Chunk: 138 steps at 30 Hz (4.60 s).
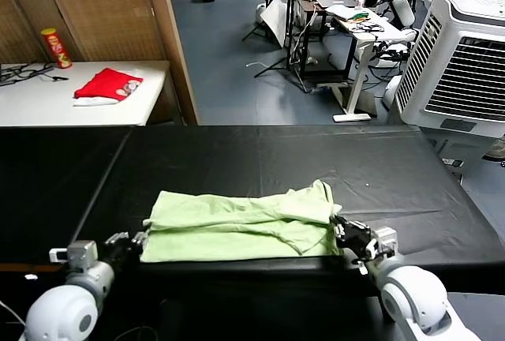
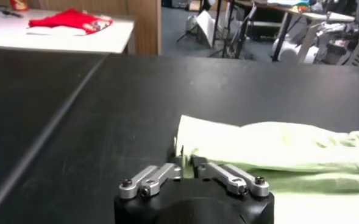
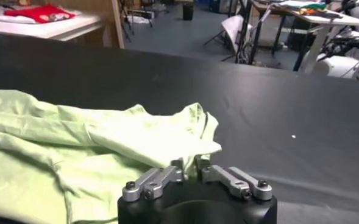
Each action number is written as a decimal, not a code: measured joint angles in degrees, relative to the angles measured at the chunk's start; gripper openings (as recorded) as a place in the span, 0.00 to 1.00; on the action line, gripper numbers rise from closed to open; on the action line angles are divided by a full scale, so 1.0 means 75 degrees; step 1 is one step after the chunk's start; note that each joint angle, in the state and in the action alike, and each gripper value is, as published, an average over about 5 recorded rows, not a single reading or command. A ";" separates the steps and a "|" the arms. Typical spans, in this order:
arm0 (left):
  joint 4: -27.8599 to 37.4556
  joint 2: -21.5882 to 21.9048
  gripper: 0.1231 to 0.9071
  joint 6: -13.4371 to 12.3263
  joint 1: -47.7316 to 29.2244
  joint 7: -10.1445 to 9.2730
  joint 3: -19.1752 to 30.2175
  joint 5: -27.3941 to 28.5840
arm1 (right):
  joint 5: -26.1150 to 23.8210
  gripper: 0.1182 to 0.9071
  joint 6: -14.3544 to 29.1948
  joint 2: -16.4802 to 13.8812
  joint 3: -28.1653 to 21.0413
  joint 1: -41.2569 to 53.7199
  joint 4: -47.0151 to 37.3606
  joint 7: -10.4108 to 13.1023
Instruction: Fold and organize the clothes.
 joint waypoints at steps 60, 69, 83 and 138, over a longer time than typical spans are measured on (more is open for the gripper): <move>0.2972 -0.1220 0.02 -0.0908 -0.2866 0.0345 0.0828 0.0608 | -0.1159 0.11 0.1009 0.1844 -0.1347 0.2778 -0.3423 0.0488; 0.2682 -0.1032 0.54 -0.0942 -0.2674 0.0440 0.0629 0.0544 | -0.0969 0.71 0.0971 0.1440 -0.1009 0.2316 -0.2658 0.0056; 0.1772 -0.1304 0.86 -0.0961 -0.1382 0.0665 0.0291 0.0247 | -0.0636 0.86 0.0944 0.1111 -0.0394 0.1138 -0.0899 -0.0061; 0.0340 -0.1253 0.03 -0.0603 -0.1578 -0.0332 0.2503 0.1302 | -0.1137 0.86 0.1211 0.1613 0.0666 -0.0003 -0.0041 -0.0205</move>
